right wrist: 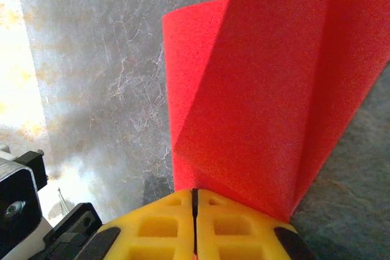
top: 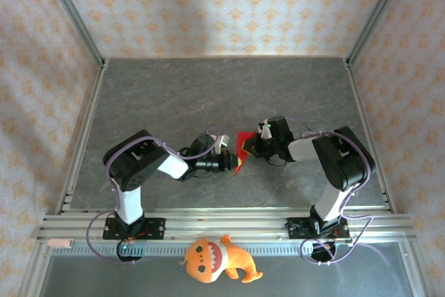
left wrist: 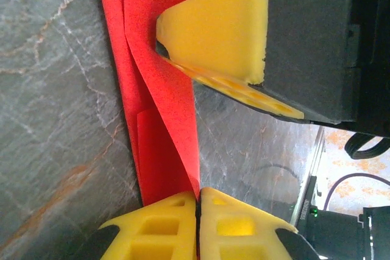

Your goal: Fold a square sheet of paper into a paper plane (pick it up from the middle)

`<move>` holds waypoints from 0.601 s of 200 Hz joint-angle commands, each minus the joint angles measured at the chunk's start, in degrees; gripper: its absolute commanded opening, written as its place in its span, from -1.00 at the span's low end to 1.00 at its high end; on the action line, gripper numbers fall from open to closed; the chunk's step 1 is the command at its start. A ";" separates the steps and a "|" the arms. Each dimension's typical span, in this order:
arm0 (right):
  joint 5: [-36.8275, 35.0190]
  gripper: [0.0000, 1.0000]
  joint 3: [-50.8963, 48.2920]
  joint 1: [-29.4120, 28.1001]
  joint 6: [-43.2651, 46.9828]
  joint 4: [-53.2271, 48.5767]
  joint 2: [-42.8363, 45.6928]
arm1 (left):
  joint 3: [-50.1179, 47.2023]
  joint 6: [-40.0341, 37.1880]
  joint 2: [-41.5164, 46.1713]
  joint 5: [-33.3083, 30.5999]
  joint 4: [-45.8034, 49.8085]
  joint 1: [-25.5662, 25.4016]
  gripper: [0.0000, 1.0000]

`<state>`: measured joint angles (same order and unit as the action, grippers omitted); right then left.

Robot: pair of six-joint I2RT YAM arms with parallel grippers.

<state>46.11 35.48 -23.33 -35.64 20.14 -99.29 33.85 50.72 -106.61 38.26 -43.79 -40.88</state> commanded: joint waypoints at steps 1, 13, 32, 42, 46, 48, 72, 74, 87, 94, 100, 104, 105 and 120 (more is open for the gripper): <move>-9.63 -0.83 -1.21 0.00 2.54 -5.99 -3.26 | -1.68 -4.26 0.01 -1.15 11.84 -0.37 -0.78; -9.55 -0.83 -1.21 -0.09 2.46 -5.87 -3.37 | -1.91 -4.71 0.26 -0.41 11.80 -0.52 -0.84; -9.77 -0.84 -0.98 -0.14 2.45 -6.09 -3.40 | -1.93 -5.15 0.39 1.08 11.44 -0.86 -0.87; -9.96 -0.84 -0.84 -0.14 2.52 -6.39 -3.54 | -1.69 -5.52 0.57 1.64 11.93 -1.01 -0.83; -10.14 -0.84 -0.84 -0.13 2.57 -6.53 -3.48 | -1.69 -5.66 0.61 1.67 12.38 -1.08 -0.80; -10.18 -0.84 -0.85 -0.13 2.59 -6.57 -3.53 | -1.66 -5.75 0.68 1.60 12.51 -1.07 -0.78; -11.08 -0.84 -0.68 -0.23 2.94 -7.40 -3.75 | -1.98 -6.55 1.74 0.47 14.71 -1.21 -0.71; -11.14 -0.84 -0.61 -0.25 3.01 -7.44 -3.75 | -2.06 -6.65 1.82 0.43 14.85 -1.21 -0.71; -11.29 -0.85 -0.68 -0.22 3.40 -7.76 -3.80 | -2.27 -7.01 2.40 0.56 15.32 -1.30 -0.78; -11.30 -0.85 -0.67 -0.22 3.54 -7.88 -3.72 | -2.42 -7.24 2.63 0.63 15.70 -1.35 -0.82; -11.37 -0.85 -0.61 -0.30 3.73 -8.10 -3.72 | -2.53 -7.43 2.84 0.68 15.82 -1.45 -0.85; -11.48 -0.85 -0.60 -0.23 3.81 -8.18 -3.76 | -2.62 -7.59 3.00 0.68 15.98 -1.52 -0.88; -11.52 -0.85 -0.64 -0.22 3.82 -8.23 -3.74 | -2.68 -7.62 3.03 0.72 16.00 -1.59 -0.88; -11.74 -0.86 -0.61 -0.22 3.86 -8.39 -3.86 | -2.99 -7.91 3.31 0.76 15.99 -1.65 -0.91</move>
<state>45.65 36.03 -23.55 -34.57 18.83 -99.29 33.91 44.75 -103.83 38.26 -37.34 -41.65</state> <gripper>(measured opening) 0.075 0.056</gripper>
